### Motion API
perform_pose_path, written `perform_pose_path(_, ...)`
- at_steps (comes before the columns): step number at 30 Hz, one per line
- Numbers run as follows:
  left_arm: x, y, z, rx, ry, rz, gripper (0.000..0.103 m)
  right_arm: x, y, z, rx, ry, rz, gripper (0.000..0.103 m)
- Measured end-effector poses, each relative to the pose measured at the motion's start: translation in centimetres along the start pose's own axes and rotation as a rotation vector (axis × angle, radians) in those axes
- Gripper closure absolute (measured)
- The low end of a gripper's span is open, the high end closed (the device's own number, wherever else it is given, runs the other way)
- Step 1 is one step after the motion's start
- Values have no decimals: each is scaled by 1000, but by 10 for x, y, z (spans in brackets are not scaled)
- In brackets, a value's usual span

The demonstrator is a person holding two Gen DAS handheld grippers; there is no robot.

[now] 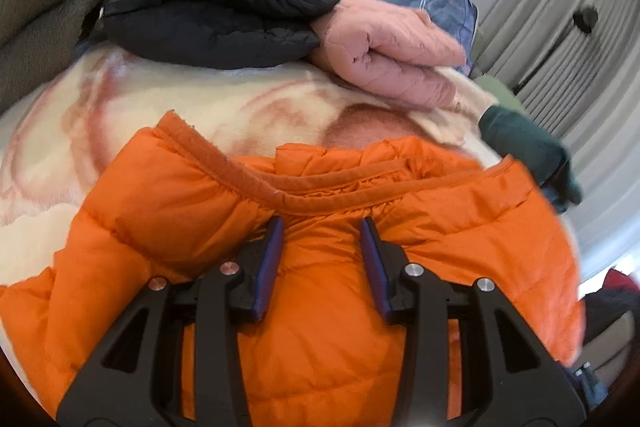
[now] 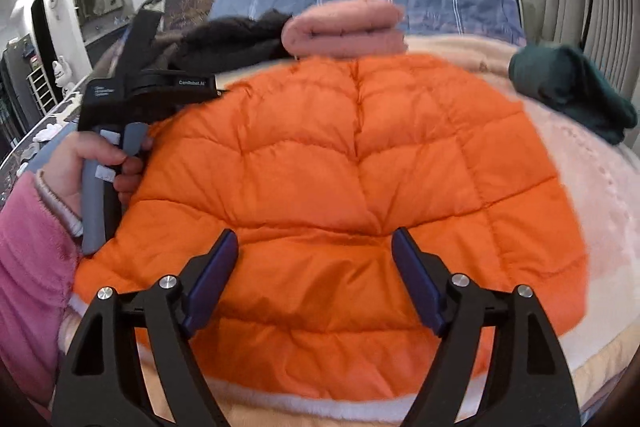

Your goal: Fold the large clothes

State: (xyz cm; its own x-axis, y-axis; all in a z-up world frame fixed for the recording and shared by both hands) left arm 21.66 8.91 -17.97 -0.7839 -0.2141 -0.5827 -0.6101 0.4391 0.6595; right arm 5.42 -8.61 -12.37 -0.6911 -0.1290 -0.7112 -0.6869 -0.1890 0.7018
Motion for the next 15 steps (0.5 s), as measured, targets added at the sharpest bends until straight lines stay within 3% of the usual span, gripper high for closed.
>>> perform_pose_path(4, -15, 44, 8, 53, 52, -79, 45, 0, 30, 28, -23, 175, -92, 24)
perform_pose_path(6, -21, 72, 21, -5, 21, -131, 35, 3, 39, 48, -47, 281, -116, 23)
perform_pose_path(8, -20, 96, 44, -78, 13, -153, 34, 4, 39, 64, -62, 350, -119, 23)
perform_pose_path(11, -7, 115, 76, -86, 76, -136, 34, -12, 30, 59, -57, 324, -114, 23)
perform_pose_path(15, 31, 122, 97, -12, 125, -53, 32, -57, 8, 25, -88, 159, -79, 23)
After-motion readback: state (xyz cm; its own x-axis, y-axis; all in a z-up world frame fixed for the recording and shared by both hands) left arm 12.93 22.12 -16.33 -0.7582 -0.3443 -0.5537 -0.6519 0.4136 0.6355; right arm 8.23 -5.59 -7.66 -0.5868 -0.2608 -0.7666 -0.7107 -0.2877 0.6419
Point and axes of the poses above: each gripper's, at about its wrist camera, not at the fingertips, and y roughly against the way its jaws point, z to its left, x to its underside, the point moved 8 cm from there along -y, roughly the way its jaws point, and after that the axes turned 2 degrees about x, right-handed, at the moved point
